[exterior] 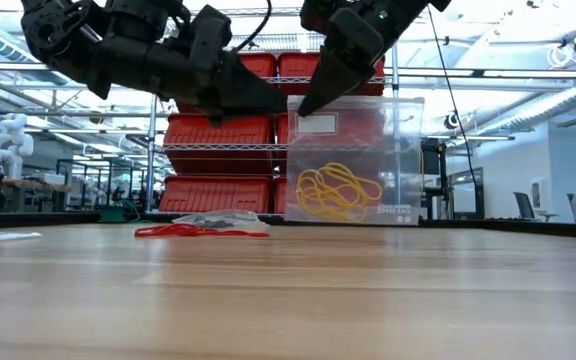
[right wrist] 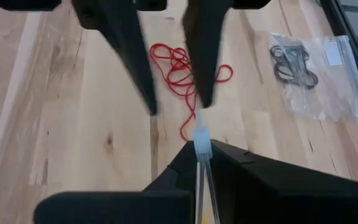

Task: Sort rubber bands
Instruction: Close the bottom right transparent zip bag

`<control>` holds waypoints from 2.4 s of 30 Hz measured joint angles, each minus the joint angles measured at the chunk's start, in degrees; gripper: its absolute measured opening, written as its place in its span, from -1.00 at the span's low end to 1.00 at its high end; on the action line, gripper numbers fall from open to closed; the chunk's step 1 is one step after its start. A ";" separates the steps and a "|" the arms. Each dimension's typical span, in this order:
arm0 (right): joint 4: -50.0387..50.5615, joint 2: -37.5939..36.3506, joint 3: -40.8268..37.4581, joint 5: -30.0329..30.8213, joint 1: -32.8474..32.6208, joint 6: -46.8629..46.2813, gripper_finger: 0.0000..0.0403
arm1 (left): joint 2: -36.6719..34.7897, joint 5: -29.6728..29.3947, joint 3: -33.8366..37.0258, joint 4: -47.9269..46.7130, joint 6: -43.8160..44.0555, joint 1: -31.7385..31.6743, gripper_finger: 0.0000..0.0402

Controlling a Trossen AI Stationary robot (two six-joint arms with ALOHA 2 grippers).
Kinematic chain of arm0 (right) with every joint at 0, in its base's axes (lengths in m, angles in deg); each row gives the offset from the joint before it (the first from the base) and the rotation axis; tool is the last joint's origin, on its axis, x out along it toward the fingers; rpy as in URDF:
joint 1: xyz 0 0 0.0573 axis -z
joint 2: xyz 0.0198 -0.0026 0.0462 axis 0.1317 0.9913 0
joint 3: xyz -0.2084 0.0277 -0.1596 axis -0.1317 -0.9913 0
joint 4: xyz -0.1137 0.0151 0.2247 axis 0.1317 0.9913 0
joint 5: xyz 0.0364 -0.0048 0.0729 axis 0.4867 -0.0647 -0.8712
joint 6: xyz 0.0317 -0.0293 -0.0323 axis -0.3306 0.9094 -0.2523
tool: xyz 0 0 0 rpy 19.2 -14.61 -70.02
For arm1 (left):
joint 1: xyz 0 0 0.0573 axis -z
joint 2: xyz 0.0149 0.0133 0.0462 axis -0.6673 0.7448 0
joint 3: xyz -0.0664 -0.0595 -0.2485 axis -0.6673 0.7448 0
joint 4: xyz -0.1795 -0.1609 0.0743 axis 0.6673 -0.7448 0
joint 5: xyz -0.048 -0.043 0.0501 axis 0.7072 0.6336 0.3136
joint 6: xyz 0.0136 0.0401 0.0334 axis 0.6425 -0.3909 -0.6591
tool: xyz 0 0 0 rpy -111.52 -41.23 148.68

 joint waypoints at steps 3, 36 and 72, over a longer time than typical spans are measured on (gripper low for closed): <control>-0.05 0.00 0.00 -0.01 -0.32 0.42 -0.96 | 0.00 -1.78 0.00 0.05 0.06 -0.02 -0.32; -2.65 0.00 -0.02 0.11 -0.98 1.69 -0.96 | -0.01 2.09 -0.42 2.04 -2.12 0.00 -0.99; 7.41 1.57 7.13 -0.01 -0.85 0.16 -0.48 | -0.04 0.40 -0.55 0.54 -3.18 0.00 -1.00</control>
